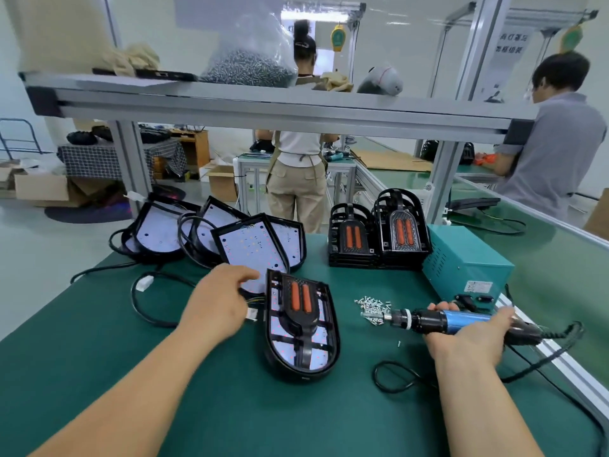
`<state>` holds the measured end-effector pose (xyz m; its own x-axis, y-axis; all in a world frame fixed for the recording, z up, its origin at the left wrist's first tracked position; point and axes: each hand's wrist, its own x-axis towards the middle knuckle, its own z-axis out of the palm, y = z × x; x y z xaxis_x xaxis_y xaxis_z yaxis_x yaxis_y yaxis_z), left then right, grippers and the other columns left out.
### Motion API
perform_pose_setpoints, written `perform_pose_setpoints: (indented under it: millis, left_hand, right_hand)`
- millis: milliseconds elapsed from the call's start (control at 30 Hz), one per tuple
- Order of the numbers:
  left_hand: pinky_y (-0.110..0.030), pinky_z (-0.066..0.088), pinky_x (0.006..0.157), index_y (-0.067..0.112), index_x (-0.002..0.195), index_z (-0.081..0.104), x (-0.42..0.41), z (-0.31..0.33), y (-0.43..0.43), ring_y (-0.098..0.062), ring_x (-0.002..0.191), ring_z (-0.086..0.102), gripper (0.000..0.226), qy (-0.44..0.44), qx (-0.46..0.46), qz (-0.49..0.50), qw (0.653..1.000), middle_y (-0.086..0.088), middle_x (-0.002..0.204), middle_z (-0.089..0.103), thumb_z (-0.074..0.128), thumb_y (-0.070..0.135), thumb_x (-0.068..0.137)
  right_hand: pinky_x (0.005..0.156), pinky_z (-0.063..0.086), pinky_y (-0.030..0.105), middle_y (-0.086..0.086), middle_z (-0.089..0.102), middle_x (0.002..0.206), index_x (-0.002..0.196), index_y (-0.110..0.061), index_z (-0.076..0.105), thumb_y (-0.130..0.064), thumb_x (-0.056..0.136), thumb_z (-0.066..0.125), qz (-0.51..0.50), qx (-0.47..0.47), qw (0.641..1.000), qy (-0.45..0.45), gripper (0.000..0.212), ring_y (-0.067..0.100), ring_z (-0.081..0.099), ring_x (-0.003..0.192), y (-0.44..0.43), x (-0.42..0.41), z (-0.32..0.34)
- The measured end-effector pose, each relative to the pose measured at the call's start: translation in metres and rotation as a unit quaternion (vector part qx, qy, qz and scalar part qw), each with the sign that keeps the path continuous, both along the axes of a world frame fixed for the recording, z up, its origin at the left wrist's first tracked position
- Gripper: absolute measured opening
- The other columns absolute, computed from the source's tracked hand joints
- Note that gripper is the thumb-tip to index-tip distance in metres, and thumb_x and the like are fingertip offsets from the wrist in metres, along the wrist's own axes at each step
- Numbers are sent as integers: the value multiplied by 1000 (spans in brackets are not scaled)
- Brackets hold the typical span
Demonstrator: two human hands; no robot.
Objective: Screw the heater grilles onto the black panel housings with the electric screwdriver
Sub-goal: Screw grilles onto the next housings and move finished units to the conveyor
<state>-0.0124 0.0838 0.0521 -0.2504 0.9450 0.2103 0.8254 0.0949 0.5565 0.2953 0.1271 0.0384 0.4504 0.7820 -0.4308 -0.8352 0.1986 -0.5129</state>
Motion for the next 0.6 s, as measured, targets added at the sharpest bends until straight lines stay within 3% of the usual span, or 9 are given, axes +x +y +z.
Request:
perform_pose_setpoints:
  millis: [67,133,233,300,367,433,533,600]
  left_hand:
    - [-31,43,100,23,138,54,-24,-7,2,-26,127,51,65,19,-79,14,997,-6,148,43,46,-7,82]
    - [-32,38,109,21,148,42,-41,-13,4,-27,137,41,68,44,-137,1,990,-6,156,31,50,-1,84]
    - [-32,16,122,21,157,21,-55,-19,9,-21,152,13,79,74,-187,-58,978,0,166,10,60,17,89]
    - [-42,11,124,22,159,14,-61,-24,13,-20,154,3,83,97,-215,-70,969,3,167,3,63,31,92]
    - [-52,8,123,24,157,19,-68,-29,17,-21,154,0,75,138,-230,-60,961,5,167,5,57,42,96]
    - [-55,9,120,29,149,34,-72,-32,19,-22,153,7,57,167,-223,-54,959,5,163,19,52,47,98]
    - [-56,13,119,33,125,52,-75,-34,19,-22,140,30,32,208,-188,-63,958,8,141,40,51,50,97]
    - [-53,15,118,33,114,55,-74,-35,18,-19,128,39,25,261,-165,-82,948,10,126,45,49,50,98]
  right_hand:
    - [85,54,35,5,57,94,119,-17,49,-63,88,60,22,-1,1000,6,56,20,59,77,9,3,-3]
    - [91,53,40,8,58,96,125,-17,48,-64,87,62,41,-19,999,-18,62,22,61,81,17,7,-8]
    - [88,55,43,11,59,93,124,-17,48,-60,89,62,69,-57,994,-61,57,24,62,80,22,5,-10]
    - [81,55,44,12,57,89,119,-16,46,-55,92,61,81,-86,989,-94,50,25,60,74,25,3,-11]
    - [79,52,45,11,54,87,116,-16,46,-47,95,60,112,-105,980,-125,40,25,58,74,26,1,-11]
    - [84,50,49,10,53,93,113,-16,46,-36,98,59,152,-136,965,-167,28,27,56,80,26,-2,-11]
    - [84,48,52,13,50,93,91,-13,50,-11,95,56,182,-173,925,-284,8,28,47,70,28,-12,-12]
    - [80,50,51,18,53,97,92,-8,53,-3,91,54,172,-188,899,-356,5,28,49,73,29,-18,-17]
